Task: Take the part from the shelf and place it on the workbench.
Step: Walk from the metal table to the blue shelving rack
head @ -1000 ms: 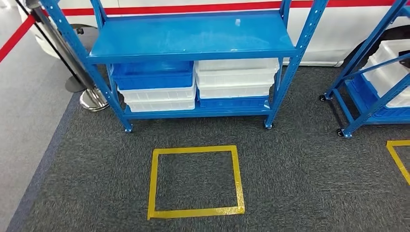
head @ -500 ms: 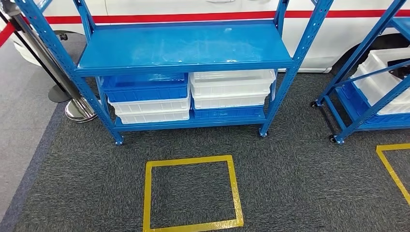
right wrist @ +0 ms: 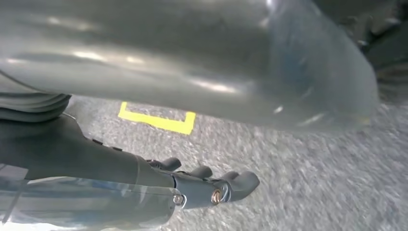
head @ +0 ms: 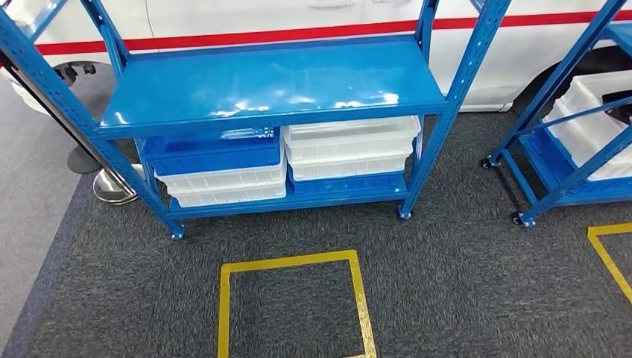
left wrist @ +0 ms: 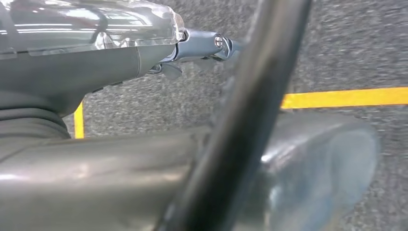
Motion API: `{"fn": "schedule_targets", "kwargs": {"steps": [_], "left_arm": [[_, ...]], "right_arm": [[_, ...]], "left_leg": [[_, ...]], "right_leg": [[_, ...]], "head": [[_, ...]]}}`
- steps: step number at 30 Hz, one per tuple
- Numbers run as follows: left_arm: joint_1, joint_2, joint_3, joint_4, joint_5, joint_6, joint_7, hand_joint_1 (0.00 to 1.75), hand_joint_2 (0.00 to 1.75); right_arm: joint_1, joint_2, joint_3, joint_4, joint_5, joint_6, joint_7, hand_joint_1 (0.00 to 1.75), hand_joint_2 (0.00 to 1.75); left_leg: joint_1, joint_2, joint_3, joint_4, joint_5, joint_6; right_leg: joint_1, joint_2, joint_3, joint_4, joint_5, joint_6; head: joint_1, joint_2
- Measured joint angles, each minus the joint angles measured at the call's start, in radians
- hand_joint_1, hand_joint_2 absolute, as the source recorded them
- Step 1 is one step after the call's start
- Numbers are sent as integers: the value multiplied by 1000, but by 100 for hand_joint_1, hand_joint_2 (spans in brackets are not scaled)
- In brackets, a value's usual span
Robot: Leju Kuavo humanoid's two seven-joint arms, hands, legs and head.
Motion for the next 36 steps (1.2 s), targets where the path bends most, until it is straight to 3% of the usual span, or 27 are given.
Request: {"fn": "schedule_targets", "kwargs": {"steps": [2,3,4,7,8,9,11,13,15,18,19,20,22,24,28,29,30,33,34,35,36], "left_arm": [[1,0,1,0,0,0,0,0,0],[2,0,1,0,-1,0,0,0,0],[4,0,1,0,-1,0,0,0,0],[8,0,2,0,-2,0,1,0,0],[9,0,2,0,-3,0,1,0,0],[9,0,2,0,-4,0,2,0,0],[10,0,2,0,-5,1,3,0,0],[9,0,2,0,-5,1,3,0,0],[5,-1,2,0,-5,1,2,0,0],[4,-1,2,0,-7,1,3,0,0],[5,-2,2,0,-7,1,3,0,0],[6,-2,2,0,-8,1,3,0,0],[8,-4,3,0,-8,1,3,0,0],[7,-5,3,0,-8,1,3,0,0],[2,-6,3,0,-9,1,3,0,0],[1,-7,3,0,-9,1,3,0,0],[0,-7,3,0,-9,1,2,0,0],[-1,-7,3,0,-11,2,2,0,0],[0,-7,3,0,-13,2,2,0,0],[1,-7,3,0,-15,2,2,0,0],[3,-8,3,0,-17,2,2,0,0]], "right_arm": [[-1,0,0,0,1,9,0,0,0],[-1,-1,0,0,2,15,0,0,0],[1,-2,0,0,3,21,0,0,0],[6,-5,0,0,5,31,0,0,0],[7,-5,0,0,5,33,-1,0,0],[6,-6,0,0,5,34,-2,0,0],[3,-6,0,0,4,30,-4,0,0],[3,-8,0,-1,3,24,-4,0,0],[1,-10,0,-2,3,22,-4,0,0],[-1,-11,0,-2,3,32,-4,0,0],[0,-12,0,-2,4,35,-4,0,0],[3,-13,0,-2,4,37,-3,0,0],[9,-17,0,-1,4,37,-3,0,0],[11,-19,0,-1,4,37,-2,0,0],[10,-20,0,-1,4,37,-2,0,0],[10,-20,0,-1,4,37,-2,0,0],[9,-21,0,-1,4,38,-2,0,0],[7,-22,0,-1,5,44,-4,0,0],[7,-22,0,-1,5,46,-5,0,0],[7,-22,0,-1,6,49,-6,0,0],[7,-22,0,-1,6,51,-6,0,0]], "left_leg": [[5,0,-78,106,-44,-8],[7,0,-107,131,-51,-11],[8,0,-122,126,-38,-11],[8,-1,-103,-23,93,-3],[5,-1,-98,-65,120,2],[0,-1,-96,-85,136,10],[-6,-2,-87,-99,130,28],[-2,-4,-59,-118,130,44],[3,-4,-32,-135,126,53],[4,-3,-13,-138,108,56],[4,-4,-3,-138,99,55],[4,-5,10,-138,89,53],[5,-6,38,-138,68,45],[3,-6,52,-137,48,33],[0,-1,72,-116,30,10],[2,-1,63,-92,21,7],[3,-1,40,-48,3,3],[5,-2,-73,118,-65,-6],[5,-2,-99,136,-63,-8],[5,-2,-109,118,-38,-7],[5,-2,-104,69,12,-2]], "right_leg": [[0,3,14,-1,-15,-2],[0,5,24,-1,-24,-1],[0,7,37,-1,-33,1],[0,9,78,-1,-65,9],[-1,10,84,-1,-72,14],[-2,11,88,-3,-79,20],[-3,13,98,-2,-82,35],[-4,9,107,19,-85,47],[-6,6,66,95,-108,55],[-11,4,-58,244,-162,66],[-12,3,-81,251,-154,67],[-13,2,-88,227,-124,68],[-12,-3,-74,117,-23,64],[-6,-8,-64,40,19,53],[-7,-6,-40,18,14,22],[-8,-5,-28,13,11,15],[-9,-5,-17,9,8,10],[-6,-2,3,5,-9,4],[-5,0,11,5,-17,4],[-4,2,22,5,-25,4],[-2,3,35,5,-33,5]], "head": [[0,0],[0,0],[0,0],[0,0],[0,0],[0,0],[0,0],[0,0],[0,0],[0,0],[0,0],[0,0],[0,0],[1,0],[0,0],[0,0],[0,0],[0,0],[0,0],[0,0],[0,0]]}}
